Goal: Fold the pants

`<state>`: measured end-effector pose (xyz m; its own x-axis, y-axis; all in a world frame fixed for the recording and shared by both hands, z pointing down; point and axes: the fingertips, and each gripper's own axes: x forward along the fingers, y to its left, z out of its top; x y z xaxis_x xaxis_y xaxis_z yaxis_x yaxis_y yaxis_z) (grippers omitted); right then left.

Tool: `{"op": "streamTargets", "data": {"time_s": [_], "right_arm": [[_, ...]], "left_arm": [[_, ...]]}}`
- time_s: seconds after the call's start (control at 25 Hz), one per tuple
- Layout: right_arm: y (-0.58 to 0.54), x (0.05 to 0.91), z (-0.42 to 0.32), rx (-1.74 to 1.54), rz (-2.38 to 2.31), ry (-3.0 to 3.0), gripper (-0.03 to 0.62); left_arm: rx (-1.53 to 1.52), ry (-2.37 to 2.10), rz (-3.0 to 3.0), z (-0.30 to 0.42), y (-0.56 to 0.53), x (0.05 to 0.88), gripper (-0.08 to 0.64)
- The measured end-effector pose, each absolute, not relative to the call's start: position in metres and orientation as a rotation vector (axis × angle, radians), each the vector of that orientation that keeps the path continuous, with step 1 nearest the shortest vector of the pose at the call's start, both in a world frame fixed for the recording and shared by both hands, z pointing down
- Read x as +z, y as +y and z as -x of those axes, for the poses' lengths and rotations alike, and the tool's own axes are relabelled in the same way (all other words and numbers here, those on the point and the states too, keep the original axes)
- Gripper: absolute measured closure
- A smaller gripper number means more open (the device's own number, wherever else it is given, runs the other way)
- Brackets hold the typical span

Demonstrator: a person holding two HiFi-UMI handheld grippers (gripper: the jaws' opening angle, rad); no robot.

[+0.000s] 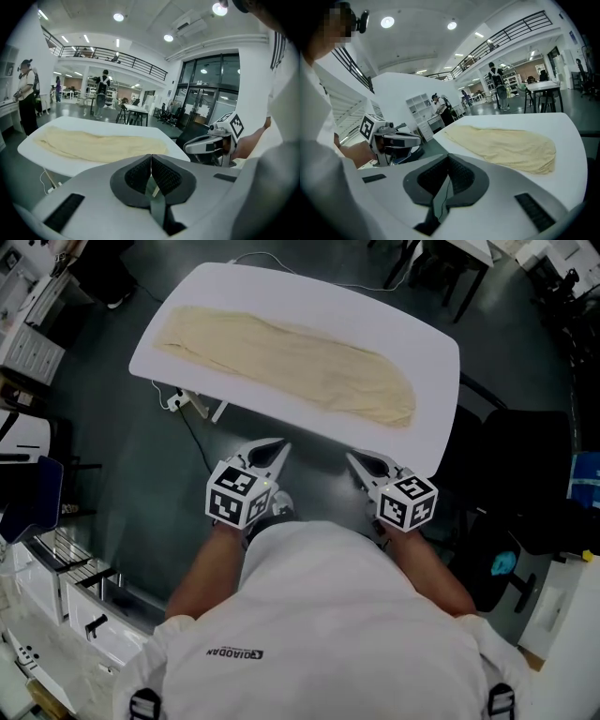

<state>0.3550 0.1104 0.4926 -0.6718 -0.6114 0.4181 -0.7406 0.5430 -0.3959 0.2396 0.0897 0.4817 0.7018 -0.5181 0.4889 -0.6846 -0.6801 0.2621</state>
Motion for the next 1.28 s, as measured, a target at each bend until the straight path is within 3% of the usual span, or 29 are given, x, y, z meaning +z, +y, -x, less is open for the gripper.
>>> {"op": "streamTargets", "data": {"time_s": [0.36,0.84,1.08,1.28], "right_arm": [[0.069,0.502,-0.329,0.83,-1.256,-2.496,0.574],[0.037,0.511,-0.366,0.884,-1.391,-2.416,0.574],[-0.002,0.523,-0.408,0.867,-1.45,-2.351,0.574],[-0.032,0.556,-0.484,0.907,-1.567,-2.186,0.574]], "left_arm": [[0.591,-0.861,-2.524,-0.201,0.038,0.496,0.531],[0.621,-0.752,-2.517,-0.223,0.007,0.511,0.531],[0.66,-0.741,-2.504,-0.236,-0.019,0.515,0.531],[0.672,-0.756,-2.509,-0.256,-0.048,0.51,0.531]]}}
